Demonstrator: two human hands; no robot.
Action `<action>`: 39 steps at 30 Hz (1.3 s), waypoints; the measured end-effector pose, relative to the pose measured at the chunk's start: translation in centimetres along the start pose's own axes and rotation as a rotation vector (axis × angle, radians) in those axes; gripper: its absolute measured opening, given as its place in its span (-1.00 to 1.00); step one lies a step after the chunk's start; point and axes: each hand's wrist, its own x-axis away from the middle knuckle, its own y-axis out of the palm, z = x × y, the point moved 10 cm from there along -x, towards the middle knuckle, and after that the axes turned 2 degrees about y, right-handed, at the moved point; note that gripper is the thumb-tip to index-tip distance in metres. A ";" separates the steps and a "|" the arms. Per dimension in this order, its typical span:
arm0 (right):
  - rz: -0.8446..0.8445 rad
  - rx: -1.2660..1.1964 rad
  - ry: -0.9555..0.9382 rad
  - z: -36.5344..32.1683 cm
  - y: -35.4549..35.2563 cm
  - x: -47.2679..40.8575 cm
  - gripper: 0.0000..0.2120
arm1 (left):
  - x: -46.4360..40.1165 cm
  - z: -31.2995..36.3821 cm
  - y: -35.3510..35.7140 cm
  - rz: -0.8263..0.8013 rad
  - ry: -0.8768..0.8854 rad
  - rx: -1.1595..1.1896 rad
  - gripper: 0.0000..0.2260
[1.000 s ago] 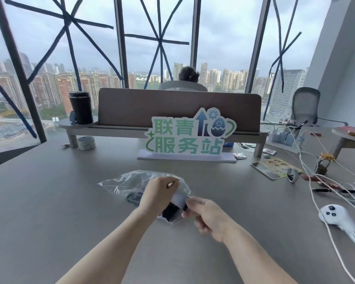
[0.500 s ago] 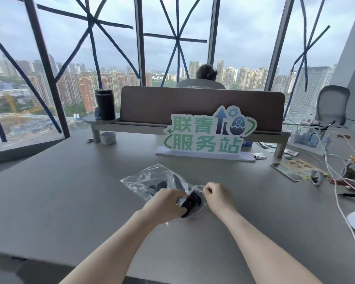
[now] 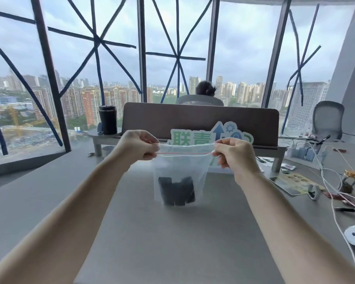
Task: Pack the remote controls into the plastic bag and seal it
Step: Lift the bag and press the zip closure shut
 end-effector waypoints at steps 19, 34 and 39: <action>0.011 0.637 -0.158 -6.4 -4.6 1.1 -0.73 | 1.6 1.8 3.4 0.048 0.335 -0.434 -0.88; -0.192 0.886 -0.536 -10.0 -0.8 5.0 -0.57 | 2.3 5.1 7.5 0.001 0.330 -0.135 -0.85; -0.221 0.834 -0.552 -9.6 1.3 4.4 -0.87 | 2.9 7.1 8.3 -0.010 0.393 -0.125 -0.82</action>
